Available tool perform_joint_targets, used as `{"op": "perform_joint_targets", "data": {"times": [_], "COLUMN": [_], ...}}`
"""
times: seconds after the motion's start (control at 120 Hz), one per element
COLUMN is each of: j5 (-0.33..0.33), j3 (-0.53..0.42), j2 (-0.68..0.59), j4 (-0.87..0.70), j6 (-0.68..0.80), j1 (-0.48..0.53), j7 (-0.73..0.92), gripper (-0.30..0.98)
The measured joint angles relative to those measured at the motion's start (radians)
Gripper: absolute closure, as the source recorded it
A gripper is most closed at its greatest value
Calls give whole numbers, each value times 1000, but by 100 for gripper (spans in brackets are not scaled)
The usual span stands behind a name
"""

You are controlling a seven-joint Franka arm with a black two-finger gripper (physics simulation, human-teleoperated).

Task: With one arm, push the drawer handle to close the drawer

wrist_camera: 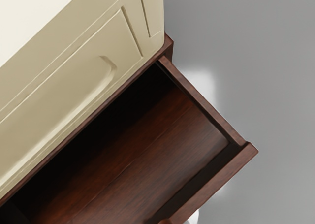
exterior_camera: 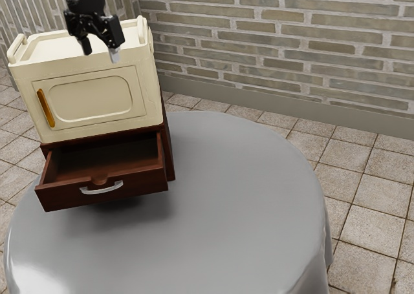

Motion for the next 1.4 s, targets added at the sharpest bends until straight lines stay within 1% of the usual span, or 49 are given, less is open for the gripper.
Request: {"op": "perform_joint_targets", "data": {"times": [0.117,0.192,0.292,0.375,0.458,0.533,0.608,0.7,0.808,0.925,1.067,1.325,1.4], "j5": [0,1,0,-17,-49,-108,-143,-163,-168,-140,-128,-120,-105], "j3": [0,3,1,-1,0,5,7,7,0,-26,-30,-29,-28], "j2": [1,-51,-240,-389,-448,-471,-515,-588,-635,-614,-563,-510,-503], "j4": [-6,-110,-434,-669,-815,-917,-1012,-1119,-1253,-1300,-1308,-1306,-1304], "j6": [3,6,75,132,202,261,329,411,531,648,746,816,824], "j1": [0,0,7,-5,-7,-7,-8,-7,-7,-8,-8,-8,-7], "j7": [-4,-7,-14,-62,-129,-207,-280,-367,-468,-576,-686,-826,-855], "gripper": [0,0,0,2,15,27,40,55,66,72,76,78,78]}}
